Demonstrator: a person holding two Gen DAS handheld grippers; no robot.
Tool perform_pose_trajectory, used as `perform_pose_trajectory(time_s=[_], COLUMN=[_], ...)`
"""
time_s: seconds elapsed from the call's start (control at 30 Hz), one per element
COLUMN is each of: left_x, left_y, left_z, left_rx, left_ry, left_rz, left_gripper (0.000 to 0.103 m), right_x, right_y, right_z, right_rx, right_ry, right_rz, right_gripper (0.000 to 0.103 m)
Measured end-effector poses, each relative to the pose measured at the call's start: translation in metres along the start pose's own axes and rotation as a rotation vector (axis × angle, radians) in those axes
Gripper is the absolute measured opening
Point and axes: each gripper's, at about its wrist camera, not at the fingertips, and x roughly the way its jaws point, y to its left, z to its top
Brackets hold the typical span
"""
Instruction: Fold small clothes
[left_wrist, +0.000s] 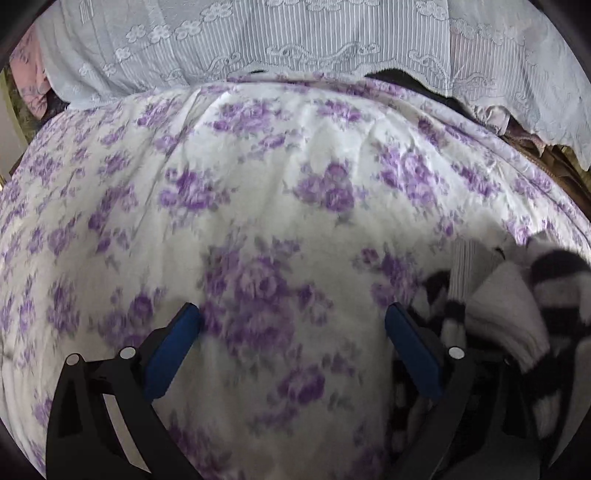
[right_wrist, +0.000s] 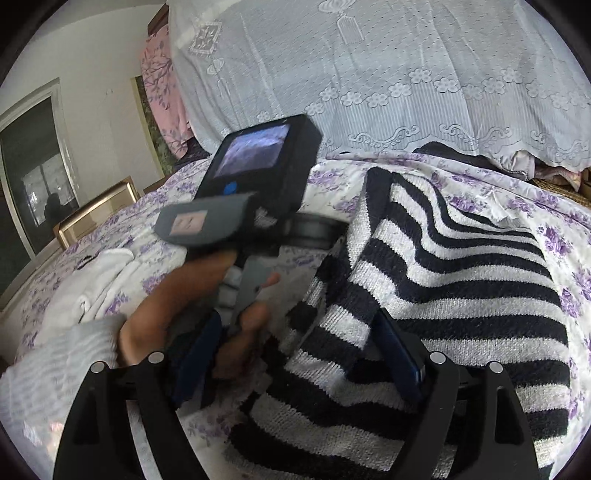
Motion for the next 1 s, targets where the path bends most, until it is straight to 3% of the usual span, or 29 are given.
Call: perform_pose_trajectory(time_s=[0.13, 0.2, 0.33, 0.4, 0.47, 0.6, 0.7, 0.77, 0.9, 1.0], left_x=[-0.021, -0.023, 0.0, 0.006, -0.004, -0.031, -0.05, -0.064, -0.085, -0.078], left_y=[0.021, 0.034, 0.04, 0.043, 0.046, 0.065, 0.074, 0.068, 0.031, 0.001], left_z=[0.008, 0.009, 0.003, 0.001, 0.0, -0.004, -0.01, -0.011, -0.017, -0.024], left_rx=[-0.081, -0.123, -0.112, -0.106, -0.114, -0.183, -0.222, -0.195, -0.064, 0.027], left_ry=[-0.105, -0.115, -0.053, -0.02, -0.046, -0.117, -0.157, -0.17, -0.173, -0.135], left_rz=[-0.095, -0.154, -0.06, -0.058, -0.066, -0.115, -0.164, -0.182, -0.18, -0.126], left_gripper=[0.098, 0.098, 0.098, 0.098, 0.098, 0.098, 0.098, 0.098, 0.098, 0.098], right_x=[0.007, 0.013, 0.028, 0.026, 0.021, -0.01, -0.04, -0.059, -0.097, -0.102], right_y=[0.0, 0.002, 0.005, 0.009, 0.007, 0.007, 0.015, 0.018, 0.008, -0.02], right_z=[0.011, 0.013, 0.003, 0.001, 0.002, 0.003, 0.005, 0.007, 0.01, 0.012], right_rx=[0.052, 0.052, -0.01, -0.037, -0.038, -0.048, -0.143, -0.202, -0.277, -0.24], right_ry=[0.004, 0.014, 0.062, 0.068, 0.07, -0.01, -0.062, -0.099, -0.17, -0.143], right_rz=[0.033, 0.047, 0.036, 0.034, 0.051, 0.075, 0.019, -0.013, -0.134, -0.242], right_gripper=[0.088, 0.089, 0.098, 0.099, 0.1, 0.099, 0.099, 0.099, 0.099, 0.1])
